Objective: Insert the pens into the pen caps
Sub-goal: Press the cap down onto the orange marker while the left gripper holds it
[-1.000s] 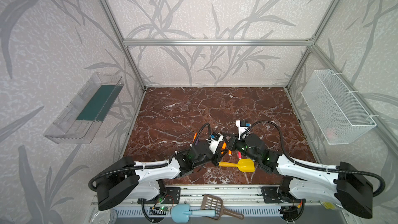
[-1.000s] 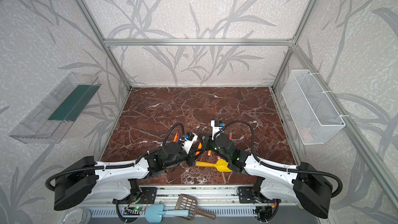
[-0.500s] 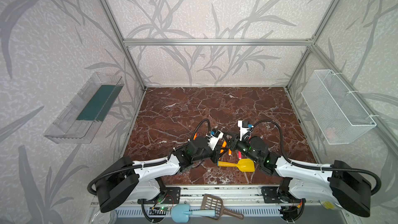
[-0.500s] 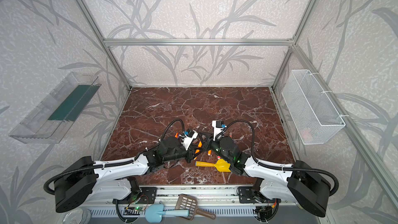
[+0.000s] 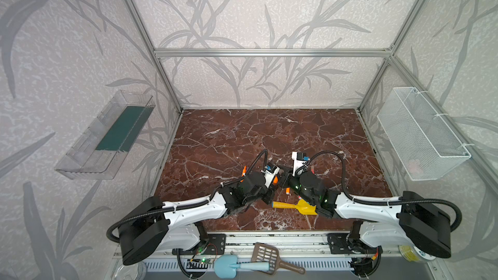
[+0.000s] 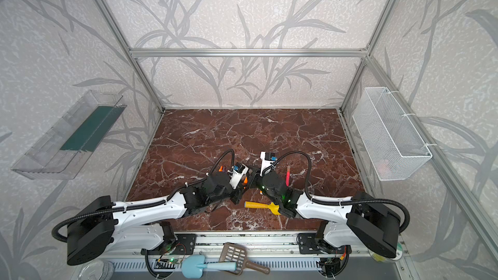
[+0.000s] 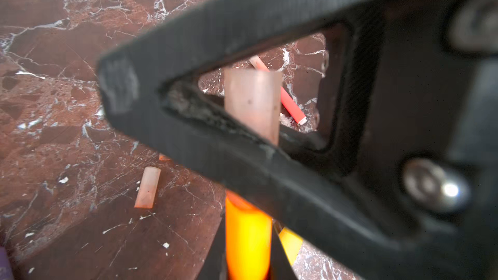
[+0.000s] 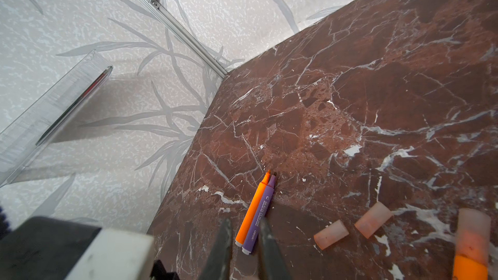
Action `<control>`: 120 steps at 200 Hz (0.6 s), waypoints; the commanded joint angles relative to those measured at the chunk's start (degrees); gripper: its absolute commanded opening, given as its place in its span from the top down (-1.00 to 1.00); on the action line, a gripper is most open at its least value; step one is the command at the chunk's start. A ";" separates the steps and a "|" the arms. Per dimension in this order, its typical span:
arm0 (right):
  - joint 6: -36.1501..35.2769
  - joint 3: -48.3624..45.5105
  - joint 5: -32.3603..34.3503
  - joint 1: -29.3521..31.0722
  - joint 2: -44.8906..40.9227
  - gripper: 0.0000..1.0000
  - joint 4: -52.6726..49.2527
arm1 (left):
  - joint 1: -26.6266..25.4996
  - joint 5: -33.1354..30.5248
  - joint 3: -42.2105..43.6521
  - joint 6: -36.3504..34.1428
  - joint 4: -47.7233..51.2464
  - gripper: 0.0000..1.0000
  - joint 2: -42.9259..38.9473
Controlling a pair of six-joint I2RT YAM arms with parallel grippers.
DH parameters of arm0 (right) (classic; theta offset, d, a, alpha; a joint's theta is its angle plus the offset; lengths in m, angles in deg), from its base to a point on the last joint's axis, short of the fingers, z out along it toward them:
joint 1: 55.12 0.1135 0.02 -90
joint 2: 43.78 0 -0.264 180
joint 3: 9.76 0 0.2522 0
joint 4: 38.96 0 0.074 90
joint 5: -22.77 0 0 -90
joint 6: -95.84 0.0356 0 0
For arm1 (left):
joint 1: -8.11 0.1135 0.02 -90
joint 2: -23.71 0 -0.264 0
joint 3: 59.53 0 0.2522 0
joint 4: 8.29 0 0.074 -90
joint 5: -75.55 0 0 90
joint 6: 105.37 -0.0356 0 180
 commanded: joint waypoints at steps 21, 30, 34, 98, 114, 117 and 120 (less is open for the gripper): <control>-6.61 -7.07 -11.76 4.41 -0.33 1.00 11.30 | 6.39 5.16 -4.68 3.52 -11.51 1.00 -1.04; -8.18 -7.83 -12.20 4.40 -0.80 1.00 12.55 | 7.24 8.46 -4.36 4.10 -12.28 1.00 -1.30; -8.65 -8.12 -12.27 4.43 -0.97 1.00 12.92 | 7.46 9.49 -4.10 4.27 -12.71 1.00 -1.43; -5.87 -7.68 -10.13 4.56 -3.91 1.00 7.81 | 7.15 9.73 -2.41 3.20 -12.90 1.00 -2.77; -5.51 -7.58 -8.61 4.50 -5.65 1.00 5.60 | 5.98 8.32 -1.86 2.27 -13.16 1.00 -2.85; -5.41 -7.65 -8.43 4.50 -5.99 1.00 5.34 | 5.76 7.94 -1.76 2.14 -13.24 1.00 -2.89; -5.36 -7.73 -8.21 4.50 -6.32 1.00 5.04 | 5.45 7.65 -1.66 1.97 -13.26 1.00 -2.95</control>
